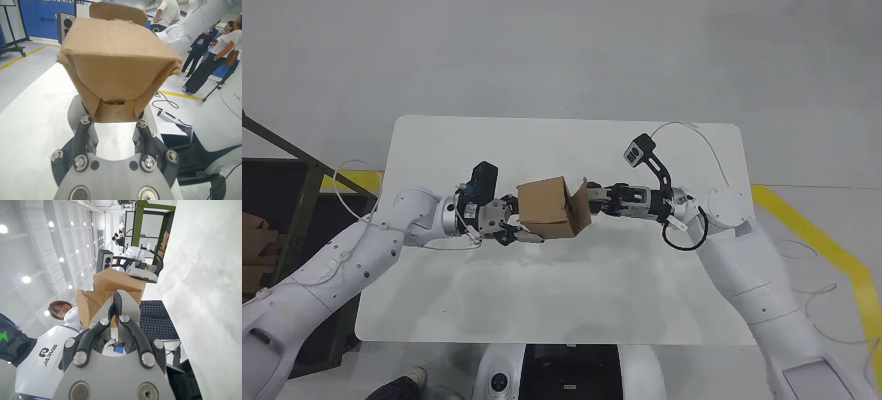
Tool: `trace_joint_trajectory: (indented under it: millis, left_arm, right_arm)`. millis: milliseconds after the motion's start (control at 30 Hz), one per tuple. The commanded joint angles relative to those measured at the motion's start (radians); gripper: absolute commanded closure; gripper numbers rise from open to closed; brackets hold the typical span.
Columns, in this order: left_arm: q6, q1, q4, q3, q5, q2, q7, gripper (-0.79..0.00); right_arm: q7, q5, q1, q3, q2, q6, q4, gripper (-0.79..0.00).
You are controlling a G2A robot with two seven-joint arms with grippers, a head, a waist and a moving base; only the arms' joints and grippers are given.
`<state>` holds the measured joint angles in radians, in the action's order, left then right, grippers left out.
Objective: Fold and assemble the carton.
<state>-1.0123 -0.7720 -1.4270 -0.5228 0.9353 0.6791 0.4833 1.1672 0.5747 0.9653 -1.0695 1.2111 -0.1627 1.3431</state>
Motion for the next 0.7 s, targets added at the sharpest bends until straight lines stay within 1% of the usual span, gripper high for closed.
trace_joint_trajectory:
  millis: [0,100,233,267,333,367,500,667]
  left_arm:
    - [0.000,0.005,0.007,0.005,0.002,-0.002,-0.003,-0.342]
    - [0.000,0.012,0.012,0.011,0.016,-0.004,-0.012,-0.342]
    - [0.000,0.018,0.016,0.018,0.040,-0.006,-0.022,-0.339]
    - [0.000,0.018,0.017,0.020,0.044,-0.006,-0.022,-0.339]
    - [0.000,0.020,0.021,0.022,0.055,-0.007,-0.026,-0.339]
    - [0.000,0.019,0.023,0.022,0.057,-0.007,-0.025,-0.339]
    - [0.000,0.019,0.033,0.020,0.071,-0.009,-0.023,-0.336]
    - [0.000,0.017,0.038,0.017,0.084,-0.008,-0.021,-0.332]
  right_arm:
    - [0.003,0.002,0.007,-0.012,-0.004,0.017,0.011,0.000]
    - [0.031,0.008,0.016,-0.018,-0.009,0.069,0.026,0.000]
    - [0.055,0.017,0.023,-0.012,-0.011,0.100,0.032,0.000]
    - [0.058,0.020,0.024,-0.011,-0.011,0.102,0.033,-0.018]
    - [0.061,0.025,0.024,-0.009,-0.011,0.105,0.032,-0.092]
    - [0.062,0.026,0.024,-0.008,-0.011,0.107,0.031,-0.108]
    - [0.073,0.026,0.021,0.001,-0.011,0.117,0.029,-0.095]
    - [0.082,0.029,0.016,0.012,-0.009,0.121,0.019,-0.117]
